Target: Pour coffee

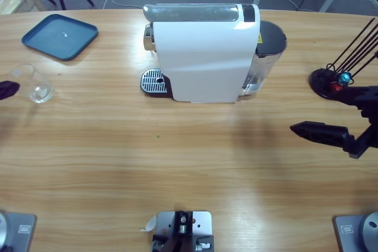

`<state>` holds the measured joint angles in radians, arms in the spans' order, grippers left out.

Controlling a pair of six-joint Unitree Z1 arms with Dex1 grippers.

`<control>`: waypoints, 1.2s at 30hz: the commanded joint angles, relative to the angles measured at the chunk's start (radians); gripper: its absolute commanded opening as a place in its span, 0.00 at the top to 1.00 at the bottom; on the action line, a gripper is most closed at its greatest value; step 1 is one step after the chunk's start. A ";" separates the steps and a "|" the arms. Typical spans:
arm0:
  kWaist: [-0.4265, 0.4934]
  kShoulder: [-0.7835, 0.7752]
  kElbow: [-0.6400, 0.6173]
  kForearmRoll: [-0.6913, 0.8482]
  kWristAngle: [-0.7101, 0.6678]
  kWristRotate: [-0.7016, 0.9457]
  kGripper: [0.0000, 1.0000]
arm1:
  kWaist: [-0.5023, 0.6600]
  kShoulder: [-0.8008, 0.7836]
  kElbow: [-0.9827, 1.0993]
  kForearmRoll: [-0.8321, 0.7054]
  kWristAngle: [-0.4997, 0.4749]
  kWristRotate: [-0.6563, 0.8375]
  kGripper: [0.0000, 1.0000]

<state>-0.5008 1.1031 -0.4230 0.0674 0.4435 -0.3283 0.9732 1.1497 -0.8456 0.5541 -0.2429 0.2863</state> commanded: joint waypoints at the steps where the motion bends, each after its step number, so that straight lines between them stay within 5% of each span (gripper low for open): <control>1: 0.059 0.227 0.053 -0.169 0.074 -0.011 0.00 | 0.010 0.078 0.010 0.028 -0.028 -0.010 0.00; 14: 0.059 0.369 0.109 -0.409 0.064 0.005 0.00 | 0.010 0.116 0.003 -0.002 -0.073 -0.003 0.00; 36: 0.076 0.534 0.121 -0.579 0.059 0.034 0.00 | 0.010 0.136 0.013 0.020 -0.068 0.004 0.00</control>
<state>-0.4349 1.5700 -0.3261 -0.4767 0.5066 -0.3084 0.9732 1.2489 -0.8539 0.5617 -0.3022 0.2864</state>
